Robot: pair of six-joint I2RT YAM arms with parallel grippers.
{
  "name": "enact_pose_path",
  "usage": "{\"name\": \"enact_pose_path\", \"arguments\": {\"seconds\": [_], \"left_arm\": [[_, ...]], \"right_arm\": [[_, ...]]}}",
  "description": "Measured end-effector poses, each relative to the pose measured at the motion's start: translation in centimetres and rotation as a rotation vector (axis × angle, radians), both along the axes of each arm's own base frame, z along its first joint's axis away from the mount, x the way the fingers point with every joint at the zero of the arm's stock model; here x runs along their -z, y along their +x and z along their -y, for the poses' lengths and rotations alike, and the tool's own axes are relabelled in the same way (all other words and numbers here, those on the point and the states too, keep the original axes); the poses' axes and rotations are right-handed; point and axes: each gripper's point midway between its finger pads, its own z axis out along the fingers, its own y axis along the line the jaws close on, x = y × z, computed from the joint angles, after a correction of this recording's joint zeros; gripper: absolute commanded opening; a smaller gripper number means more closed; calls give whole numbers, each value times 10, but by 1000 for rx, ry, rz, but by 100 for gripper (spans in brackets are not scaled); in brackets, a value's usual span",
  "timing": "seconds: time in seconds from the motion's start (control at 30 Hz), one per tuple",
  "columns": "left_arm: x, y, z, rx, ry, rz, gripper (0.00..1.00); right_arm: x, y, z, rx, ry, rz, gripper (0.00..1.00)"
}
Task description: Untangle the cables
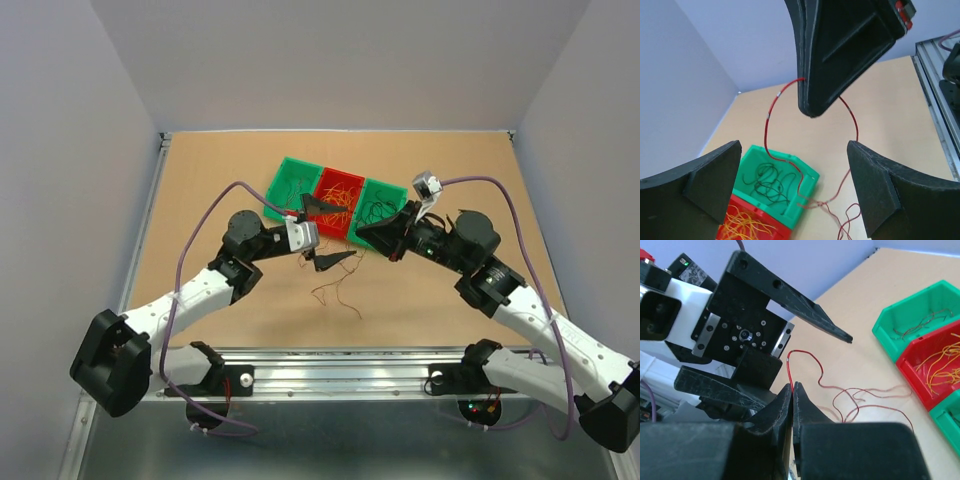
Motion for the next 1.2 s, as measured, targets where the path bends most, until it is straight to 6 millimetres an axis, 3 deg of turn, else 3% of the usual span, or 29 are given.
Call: {"name": "enact_pose_path", "arguments": {"seconds": [0.1, 0.17, 0.53, 1.07, 1.13, 1.2], "left_arm": [[28, -5, 0, -4, 22, -54, 99], [36, -6, 2, -12, 25, -78, 99], [23, -10, 14, -39, -37, -73, 99], [62, -11, 50, -80, 34, -135, 91], [62, -10, 51, -87, 36, -131, 89], [62, -10, 52, -92, 38, -120, 74]], "right_arm": [[16, -5, 6, 8, -16, -16, 6], [17, -8, 9, 13, -14, -10, 6], [2, -8, 15, 46, 32, 25, 5], [0, -3, 44, 207, 177, 35, 1], [0, -1, 45, 221, 186, 30, 0], [1, 1, 46, 236, 195, 23, 1]]}}
